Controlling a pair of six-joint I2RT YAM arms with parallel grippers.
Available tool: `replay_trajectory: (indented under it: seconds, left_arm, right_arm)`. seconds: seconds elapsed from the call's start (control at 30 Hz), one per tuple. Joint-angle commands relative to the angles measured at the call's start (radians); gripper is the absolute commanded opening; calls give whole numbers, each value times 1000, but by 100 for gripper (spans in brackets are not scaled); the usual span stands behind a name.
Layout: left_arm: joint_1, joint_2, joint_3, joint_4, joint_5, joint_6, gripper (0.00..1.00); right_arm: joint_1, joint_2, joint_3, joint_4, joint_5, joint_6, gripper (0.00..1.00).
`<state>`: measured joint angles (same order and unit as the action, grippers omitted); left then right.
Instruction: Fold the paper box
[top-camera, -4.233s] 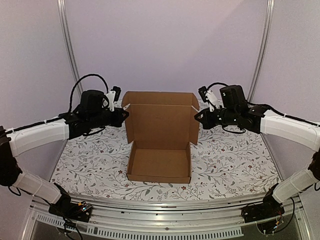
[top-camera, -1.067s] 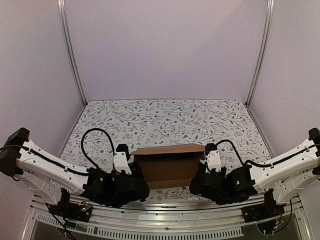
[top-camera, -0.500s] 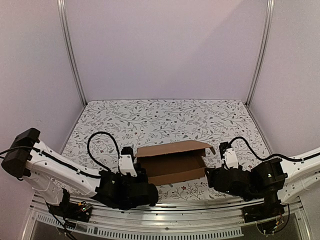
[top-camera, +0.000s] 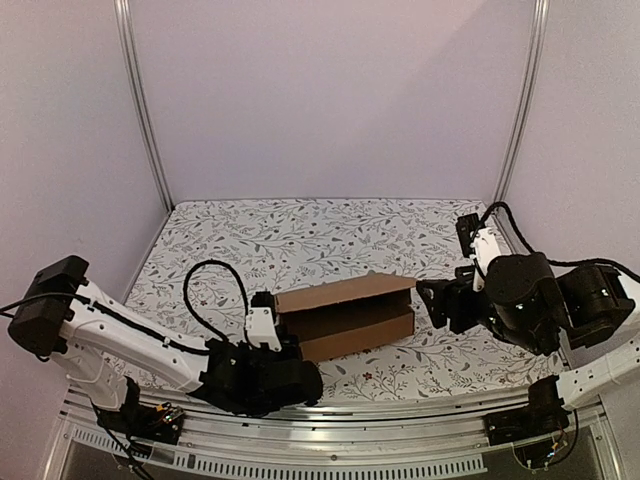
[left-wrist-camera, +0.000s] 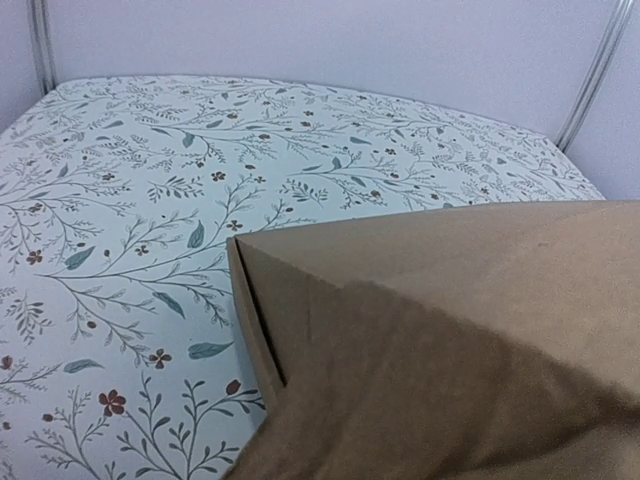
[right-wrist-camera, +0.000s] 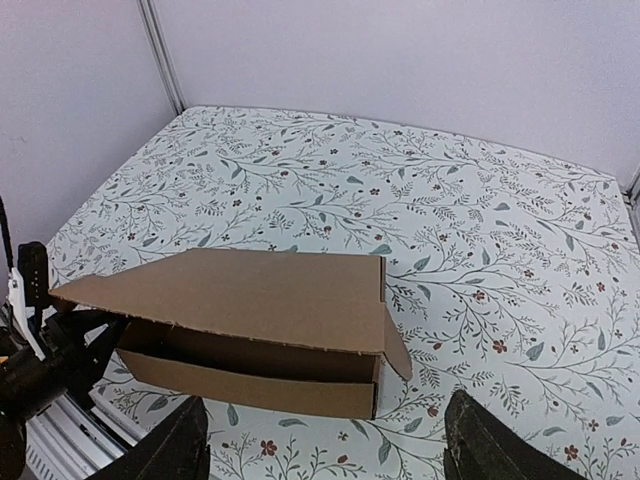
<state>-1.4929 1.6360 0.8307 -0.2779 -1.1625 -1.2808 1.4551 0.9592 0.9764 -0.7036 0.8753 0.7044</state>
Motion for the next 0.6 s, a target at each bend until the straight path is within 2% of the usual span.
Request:
replay_trajectory:
  seconds: [0.0, 0.23, 0.57]
  left_arm:
    - [25, 63, -14, 12, 284, 39, 0]
    - [57, 91, -7, 78, 296, 103, 0]
    - [154, 146, 18, 212, 344, 248, 0]
  right_arm:
    - [-100, 118, 95, 89, -119, -207, 79]
    - [-221, 308, 224, 200, -255, -339, 80]
    - [-400, 495, 249, 377, -413, -395, 76]
